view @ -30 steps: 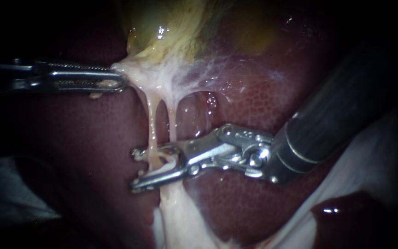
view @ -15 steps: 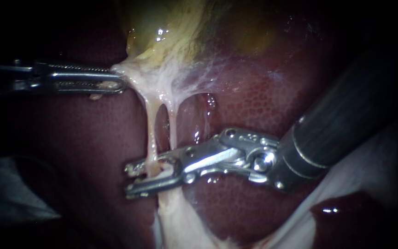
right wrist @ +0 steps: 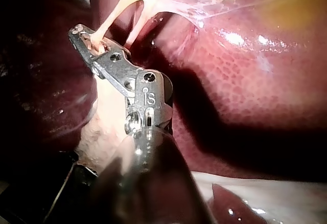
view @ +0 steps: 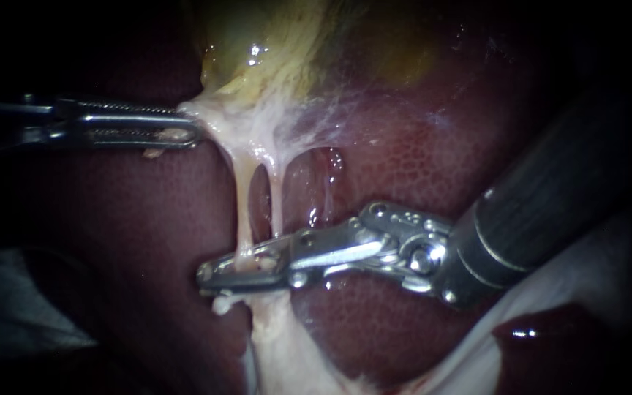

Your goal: Clipping second clip left tube

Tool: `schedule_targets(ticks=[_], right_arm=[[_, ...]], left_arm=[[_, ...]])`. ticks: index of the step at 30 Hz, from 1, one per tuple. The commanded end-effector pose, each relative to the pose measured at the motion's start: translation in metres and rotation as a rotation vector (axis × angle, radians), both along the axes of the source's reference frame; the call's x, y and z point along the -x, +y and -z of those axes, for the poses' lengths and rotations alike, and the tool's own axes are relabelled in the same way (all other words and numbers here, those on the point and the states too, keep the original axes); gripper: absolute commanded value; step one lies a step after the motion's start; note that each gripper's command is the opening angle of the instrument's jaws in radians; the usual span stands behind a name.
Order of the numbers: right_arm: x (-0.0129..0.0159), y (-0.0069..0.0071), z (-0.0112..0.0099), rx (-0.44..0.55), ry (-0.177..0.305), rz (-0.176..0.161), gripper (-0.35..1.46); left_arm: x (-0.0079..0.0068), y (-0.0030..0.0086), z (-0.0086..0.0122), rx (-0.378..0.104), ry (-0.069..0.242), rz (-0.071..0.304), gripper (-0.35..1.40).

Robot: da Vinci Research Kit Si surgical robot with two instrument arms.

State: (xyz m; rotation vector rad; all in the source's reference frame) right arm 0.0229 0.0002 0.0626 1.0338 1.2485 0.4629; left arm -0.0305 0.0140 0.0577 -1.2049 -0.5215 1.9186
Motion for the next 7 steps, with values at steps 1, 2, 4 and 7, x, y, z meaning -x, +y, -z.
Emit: schedule_targets(ticks=[1, 2, 4, 7], right_arm=[[0.0000, 0.0000, -0.0001, 0.000, 0.000, 0.000, -0.35], [0.0000, 0.0000, -0.0002, 0.000, 0.000, 0.000, -0.35], [0.0000, 0.0000, -0.0002, 0.000, 0.000, 0.000, -0.35], [0.0000, 0.0000, -0.0002, 0.001, -0.002, -0.003, -0.35]], left_arm=[[0.0000, 0.0000, 0.0000, 0.000, 0.001, 0.000, -0.35], [0.0000, 0.0000, 0.0000, 0.000, 0.001, 0.000, -0.35], [0.0000, 0.0000, 0.0000, 0.000, 0.001, 0.000, -0.35], [0.0000, 0.0000, 0.0000, 0.000, 0.001, 0.001, -0.35]])
